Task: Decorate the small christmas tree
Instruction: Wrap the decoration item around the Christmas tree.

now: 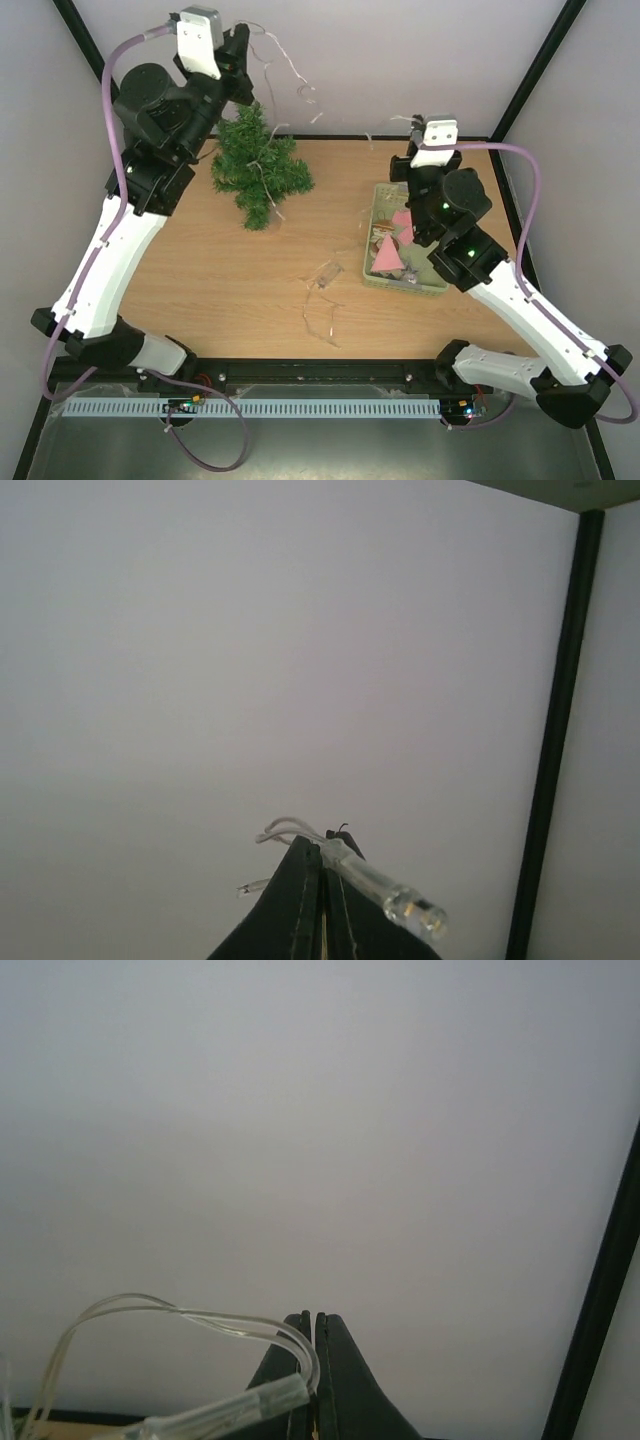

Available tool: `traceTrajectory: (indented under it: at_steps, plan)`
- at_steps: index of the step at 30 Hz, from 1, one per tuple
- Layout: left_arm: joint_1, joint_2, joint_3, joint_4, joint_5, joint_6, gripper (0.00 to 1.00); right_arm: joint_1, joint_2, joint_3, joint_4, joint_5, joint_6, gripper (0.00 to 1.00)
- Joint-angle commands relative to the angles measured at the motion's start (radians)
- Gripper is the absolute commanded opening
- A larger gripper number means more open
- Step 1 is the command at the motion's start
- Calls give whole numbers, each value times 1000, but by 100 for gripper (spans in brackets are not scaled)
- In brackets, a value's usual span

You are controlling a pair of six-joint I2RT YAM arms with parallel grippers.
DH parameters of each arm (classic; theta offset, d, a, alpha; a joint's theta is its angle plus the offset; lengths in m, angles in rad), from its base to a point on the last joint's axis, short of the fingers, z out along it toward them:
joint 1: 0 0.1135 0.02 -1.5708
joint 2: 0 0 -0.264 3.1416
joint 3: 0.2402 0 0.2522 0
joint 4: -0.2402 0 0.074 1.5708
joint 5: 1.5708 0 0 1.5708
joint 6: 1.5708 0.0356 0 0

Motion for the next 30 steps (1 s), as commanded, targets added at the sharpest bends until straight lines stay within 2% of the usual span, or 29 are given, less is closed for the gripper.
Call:
traceTrajectory:
  at_steps: [1,9,14,19,24,30]
  plan:
    - [90,4,36,116,55,-80,2,-68,11,43,16,-62,2,2]
    - [297,49,27,121,100,-142,3,-144,64,51,0,-190,24,2]
    - [376,76,-34,163,129,-166,2,-201,124,67,5,-219,63,2]
    - [399,160,-21,177,169,-159,2,-245,168,79,1,-261,106,2]
    - [405,240,30,135,217,-139,2,-254,164,35,-45,-228,103,2]
    - [412,250,43,74,213,-118,2,-292,137,-17,-46,-279,97,2]
